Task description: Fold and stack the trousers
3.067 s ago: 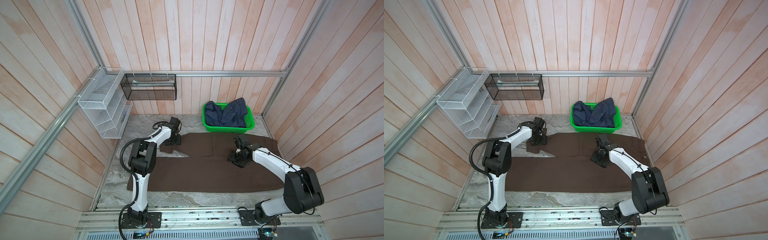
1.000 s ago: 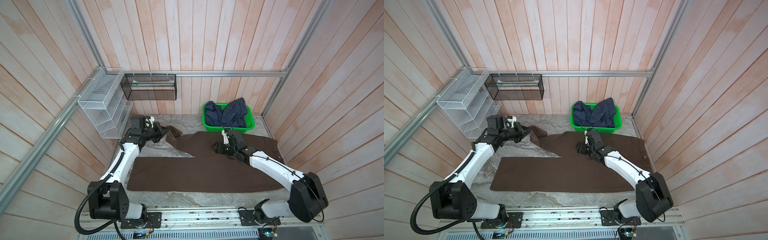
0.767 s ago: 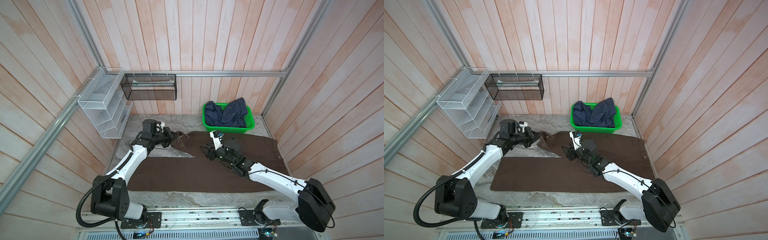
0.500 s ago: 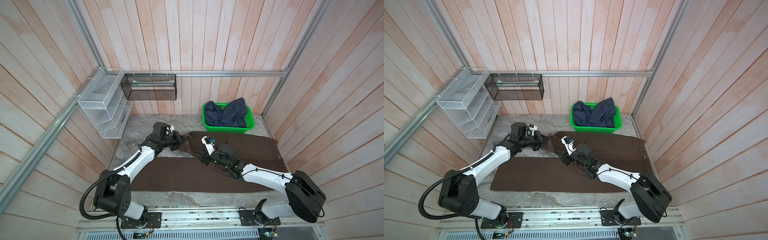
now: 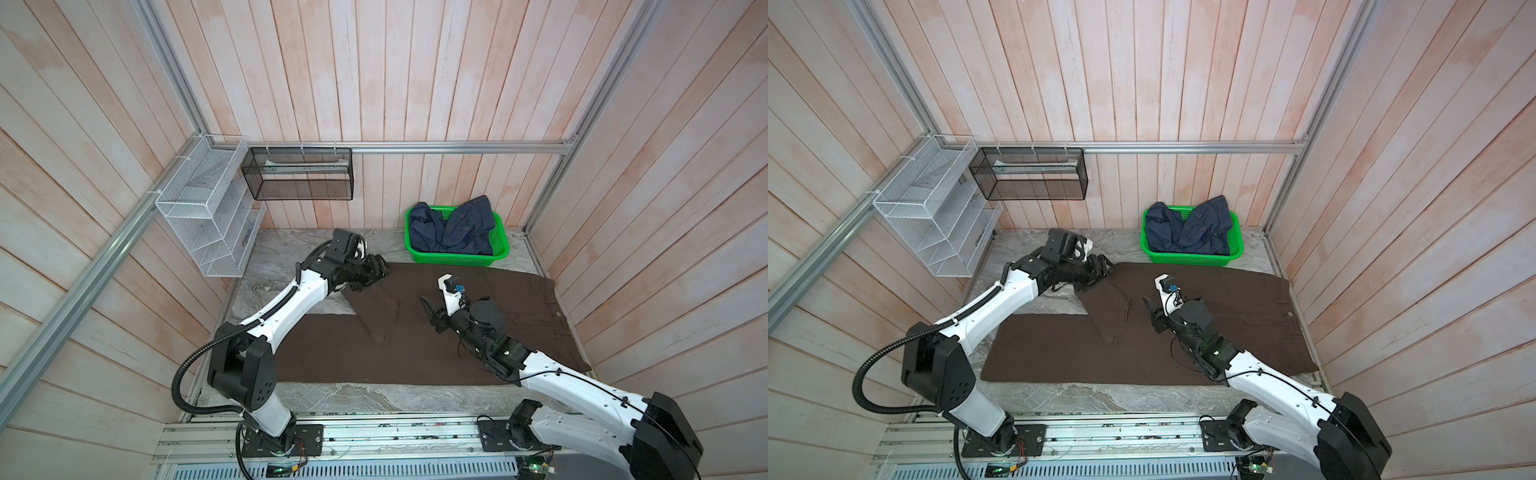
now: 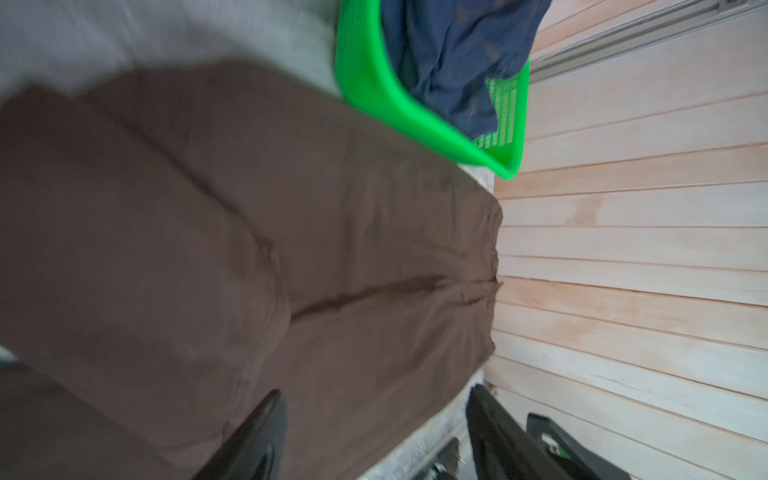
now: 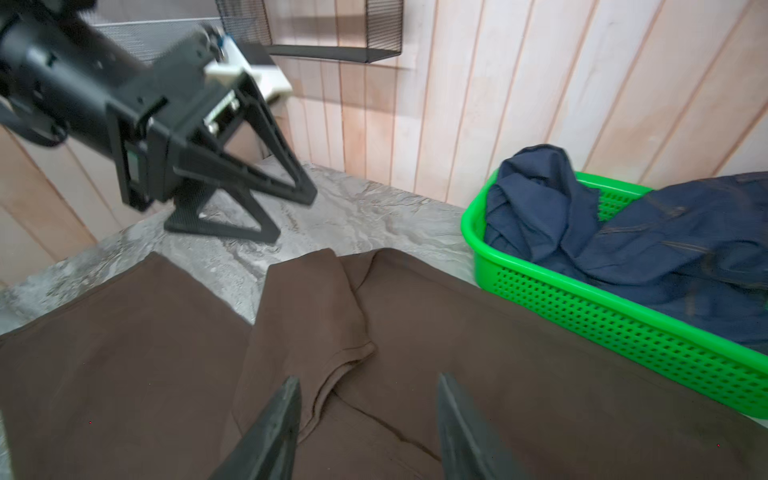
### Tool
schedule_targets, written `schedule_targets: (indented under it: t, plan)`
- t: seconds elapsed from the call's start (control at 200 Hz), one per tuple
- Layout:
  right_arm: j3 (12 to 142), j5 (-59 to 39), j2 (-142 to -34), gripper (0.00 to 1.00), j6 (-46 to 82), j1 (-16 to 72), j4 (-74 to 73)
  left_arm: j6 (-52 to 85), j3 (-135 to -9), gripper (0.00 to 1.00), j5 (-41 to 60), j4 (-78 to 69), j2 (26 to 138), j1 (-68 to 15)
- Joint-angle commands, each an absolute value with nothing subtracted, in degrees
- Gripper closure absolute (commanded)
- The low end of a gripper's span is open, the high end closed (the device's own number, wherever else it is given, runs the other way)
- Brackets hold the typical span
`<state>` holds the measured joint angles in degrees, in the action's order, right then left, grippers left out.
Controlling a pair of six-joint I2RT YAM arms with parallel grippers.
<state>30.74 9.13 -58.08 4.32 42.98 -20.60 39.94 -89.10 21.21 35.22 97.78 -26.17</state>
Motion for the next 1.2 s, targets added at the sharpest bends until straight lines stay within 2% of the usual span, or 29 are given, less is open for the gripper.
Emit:
schedule_targets:
  t: [0.0,0.15,0.24,0.56,0.7,0.82,0.985,1.14,1.195]
  plan:
    - [29.26,14.52,-56.30,0.47,4.66,42.29,-17.12,24.53,-98.56,0.35,8.07,51.98,107.21,-27.43]
    - [28.24,16.24,-53.29,0.47,4.54,41.77,-15.88,13.73,-110.58,0.36,4.56,60.99,120.07,-29.78]
    - [27.57,16.82,-51.50,0.47,4.39,41.44,-14.88,8.75,-113.66,0.33,3.99,62.75,124.71,-32.02]
    - [25.58,16.77,-48.12,0.47,4.43,40.61,-13.98,-4.03,-112.88,0.24,3.53,61.11,128.32,-37.83]
    - [24.98,16.65,-47.98,0.47,4.58,40.47,-14.41,-5.28,-114.38,0.26,1.61,63.63,130.75,-38.06]
    - [24.92,16.29,-48.01,0.47,4.84,40.34,-14.78,-3.99,-115.82,0.37,-2.80,64.62,133.09,-37.28]
    - [24.68,15.99,-47.73,0.48,5.26,40.34,-14.81,-3.51,-117.08,0.64,-4.31,63.79,134.10,-36.91]
    - [24.70,15.81,-47.55,0.48,5.52,40.25,-14.83,-3.08,-117.82,0.81,-5.62,64.04,134.44,-36.74]
    - [24.70,15.70,-47.55,0.47,5.56,40.26,-14.86,-2.38,-117.94,0.95,-6.72,63.94,133.88,-36.58]
